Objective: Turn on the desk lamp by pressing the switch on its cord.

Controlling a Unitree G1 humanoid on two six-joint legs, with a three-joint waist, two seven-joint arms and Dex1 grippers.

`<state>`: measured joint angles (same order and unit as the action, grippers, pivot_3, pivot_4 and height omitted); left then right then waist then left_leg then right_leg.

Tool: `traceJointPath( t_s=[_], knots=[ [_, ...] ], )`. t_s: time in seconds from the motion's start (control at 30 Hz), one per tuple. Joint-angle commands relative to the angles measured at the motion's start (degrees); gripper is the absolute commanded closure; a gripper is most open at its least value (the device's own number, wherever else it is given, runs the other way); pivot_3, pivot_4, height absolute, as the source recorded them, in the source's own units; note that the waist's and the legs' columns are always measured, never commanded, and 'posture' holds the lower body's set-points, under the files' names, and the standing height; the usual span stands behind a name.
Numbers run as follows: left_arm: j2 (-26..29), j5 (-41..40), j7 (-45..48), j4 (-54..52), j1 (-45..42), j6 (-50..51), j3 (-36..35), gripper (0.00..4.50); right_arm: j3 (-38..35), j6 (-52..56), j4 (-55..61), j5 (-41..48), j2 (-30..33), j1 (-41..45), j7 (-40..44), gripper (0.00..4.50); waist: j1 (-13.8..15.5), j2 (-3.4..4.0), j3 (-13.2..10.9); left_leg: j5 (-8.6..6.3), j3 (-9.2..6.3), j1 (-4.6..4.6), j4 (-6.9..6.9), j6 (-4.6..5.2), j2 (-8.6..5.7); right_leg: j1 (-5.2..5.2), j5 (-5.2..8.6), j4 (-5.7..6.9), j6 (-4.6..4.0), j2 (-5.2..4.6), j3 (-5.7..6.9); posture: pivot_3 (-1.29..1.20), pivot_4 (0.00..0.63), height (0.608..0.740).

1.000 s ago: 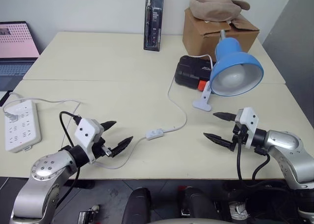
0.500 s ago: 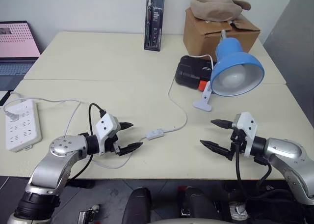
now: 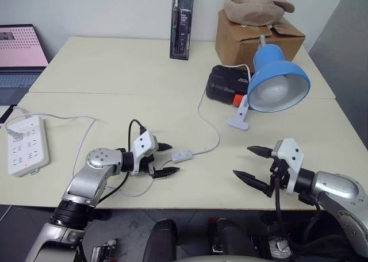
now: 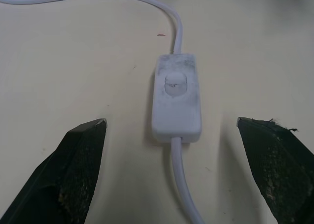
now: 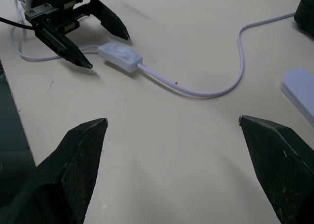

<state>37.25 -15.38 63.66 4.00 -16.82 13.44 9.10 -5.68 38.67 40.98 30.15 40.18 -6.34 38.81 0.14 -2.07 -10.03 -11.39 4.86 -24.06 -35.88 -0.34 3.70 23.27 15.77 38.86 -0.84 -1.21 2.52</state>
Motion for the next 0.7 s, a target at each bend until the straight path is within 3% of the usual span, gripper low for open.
traceJointPath(
  t_s=[0.03,0.13,0.5,0.7],
  knots=[
    [-0.3,0.63,1.83,0.01,-1.16,-2.21,0.63,0.5,-1.74,-0.08,2.7,0.96,0.29,-0.58,-0.74,0.0,-0.06,0.0,0.0,0.0,0.0,0.0,0.0,0.0,0.0,0.0,0.0,0.0,0.0,0.0,0.0,0.0,0.15,0.74],
    [-0.28,1.18,2.5,0.12,-1.08,-3.04,0.92,0.98,-1.85,-0.07,3.01,1.11,0.36,-0.9,-1.09,0.0,-0.06,0.0,0.0,0.0,-0.02,0.0,0.02,0.0,0.01,0.0,0.01,0.0,-0.01,0.0,0.02,0.0,0.15,0.74],
    [-1.29,3.39,2.25,1.6,-1.42,-5.28,1.29,3.43,-1.42,0.51,3.42,1.42,0.37,-0.4,-1.96,0.0,-0.06,0.0,0.0,0.0,-0.02,0.0,0.0,0.0,0.0,0.0,0.0,0.0,0.0,0.0,0.02,0.0,0.15,0.74],
    [-2.55,3.34,0.04,0.91,-2.33,-5.54,0.26,3.44,-2.27,6.25,4.56,4.67,-0.48,0.67,-5.21,0.0,-0.06,0.0,0.0,0.0,-0.02,0.0,-0.01,0.01,0.0,0.0,0.0,0.02,0.01,0.0,0.02,0.0,0.15,0.74]
  ],
)
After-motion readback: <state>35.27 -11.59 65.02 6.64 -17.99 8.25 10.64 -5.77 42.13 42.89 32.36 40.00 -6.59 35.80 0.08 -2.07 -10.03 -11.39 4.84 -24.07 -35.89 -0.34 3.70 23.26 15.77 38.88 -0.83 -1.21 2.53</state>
